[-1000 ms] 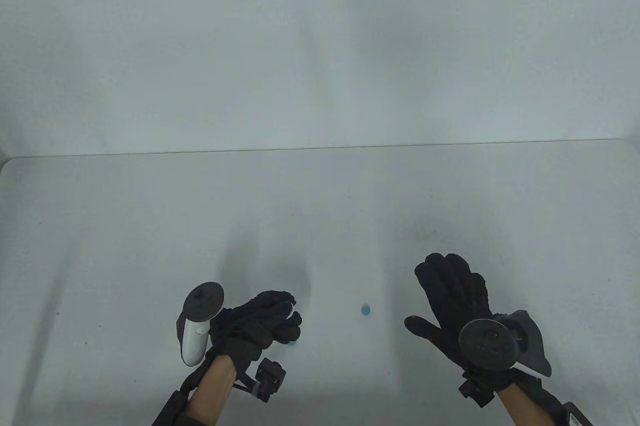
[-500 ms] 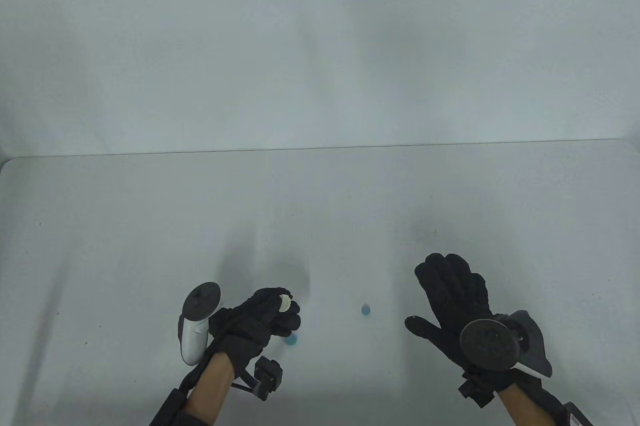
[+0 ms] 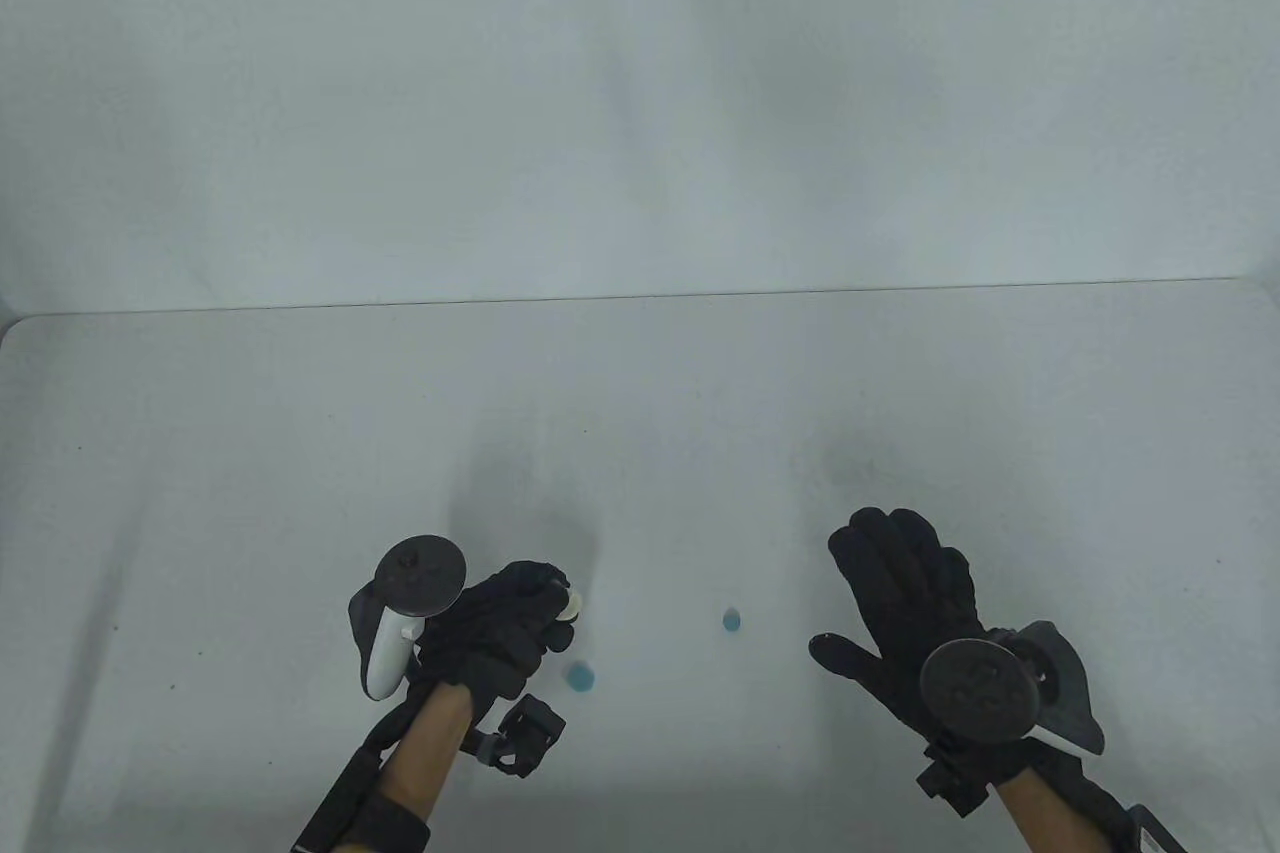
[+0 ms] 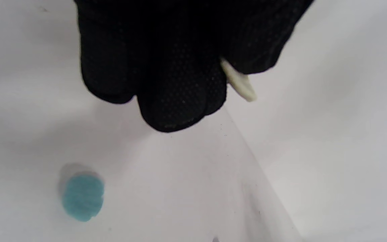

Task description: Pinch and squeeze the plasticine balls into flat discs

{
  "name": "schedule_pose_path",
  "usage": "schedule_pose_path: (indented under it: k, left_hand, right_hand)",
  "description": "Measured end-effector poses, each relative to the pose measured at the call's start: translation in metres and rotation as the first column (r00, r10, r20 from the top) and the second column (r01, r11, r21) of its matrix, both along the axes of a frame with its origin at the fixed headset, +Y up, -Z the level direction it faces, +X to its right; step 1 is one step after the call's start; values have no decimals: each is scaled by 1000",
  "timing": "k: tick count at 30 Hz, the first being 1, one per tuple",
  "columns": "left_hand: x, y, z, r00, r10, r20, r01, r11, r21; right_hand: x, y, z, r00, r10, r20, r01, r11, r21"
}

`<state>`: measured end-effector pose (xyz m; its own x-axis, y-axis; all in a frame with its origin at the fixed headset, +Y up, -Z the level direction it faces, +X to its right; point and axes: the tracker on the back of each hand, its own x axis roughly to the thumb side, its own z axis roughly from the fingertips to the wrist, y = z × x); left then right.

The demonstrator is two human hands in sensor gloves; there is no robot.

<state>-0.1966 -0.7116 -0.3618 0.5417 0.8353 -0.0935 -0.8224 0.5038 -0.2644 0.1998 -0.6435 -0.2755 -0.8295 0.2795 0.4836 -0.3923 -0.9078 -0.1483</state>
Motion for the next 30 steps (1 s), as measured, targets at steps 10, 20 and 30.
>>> schedule_pose_path:
  k: [10,20,30]
  left_hand:
    - [22,-10,-16,971,-228,71,229,973,-10]
    - [37,-24,-32,897,-423,128,423,906,33]
    - [60,-28,-44,783,-576,236,584,811,42]
  right_hand:
    - [-3,0,0,1000,-8,2,8,1000,0]
    - [-4,-1,0,1000,0,0,0,1000,-4]
    - [-3,-1,-1,1000,2,2,-2,1000,-13]
